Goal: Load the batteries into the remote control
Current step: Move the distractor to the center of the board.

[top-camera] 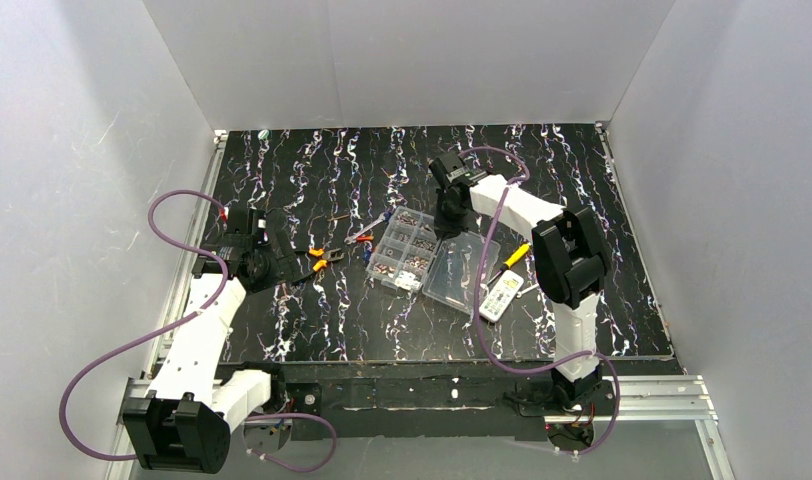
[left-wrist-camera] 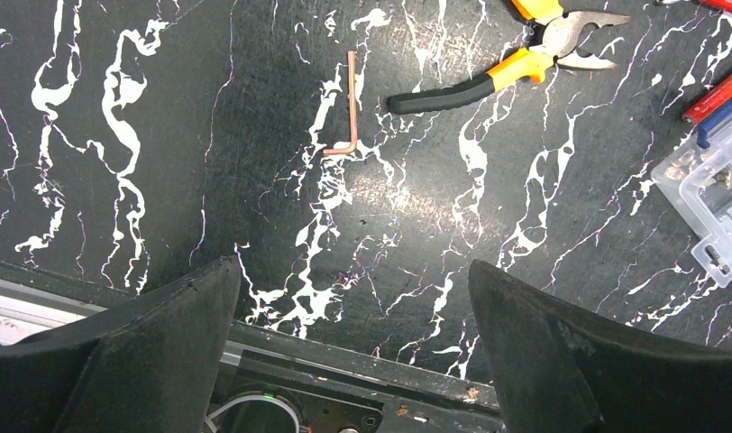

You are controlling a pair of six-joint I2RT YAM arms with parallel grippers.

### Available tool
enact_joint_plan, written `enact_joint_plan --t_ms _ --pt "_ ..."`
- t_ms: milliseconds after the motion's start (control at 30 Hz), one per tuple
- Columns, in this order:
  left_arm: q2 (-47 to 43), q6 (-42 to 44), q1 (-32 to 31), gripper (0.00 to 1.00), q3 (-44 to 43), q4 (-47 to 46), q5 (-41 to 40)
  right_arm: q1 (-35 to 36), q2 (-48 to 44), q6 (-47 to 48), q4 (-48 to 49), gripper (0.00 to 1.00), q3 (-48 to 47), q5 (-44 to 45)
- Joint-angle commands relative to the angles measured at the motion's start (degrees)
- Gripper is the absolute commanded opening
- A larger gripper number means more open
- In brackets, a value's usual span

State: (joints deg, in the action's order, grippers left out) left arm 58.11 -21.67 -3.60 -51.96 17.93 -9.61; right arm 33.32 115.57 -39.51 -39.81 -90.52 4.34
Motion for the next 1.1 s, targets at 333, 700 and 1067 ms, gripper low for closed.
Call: enact_joint_plan --t_ms 333,700,1067 --pt "-0.51 -0.10 0.16 0.99 1.07 5.17 -0.42 -5.46 3.18 1.19 -0.27 0.02 -5.13 9.48" --pt "1.11 -0.19 0.12 0.99 -0.88 5.80 0.77 -7.75 2.19 5.99 2.81 0.29 -6.54 6.95" --pt "3.42 0.48 0.17 0.99 -5.83 7.42 -0.22 -10.97 -20.46 6.54 6.49 0.55 9.62 7.09"
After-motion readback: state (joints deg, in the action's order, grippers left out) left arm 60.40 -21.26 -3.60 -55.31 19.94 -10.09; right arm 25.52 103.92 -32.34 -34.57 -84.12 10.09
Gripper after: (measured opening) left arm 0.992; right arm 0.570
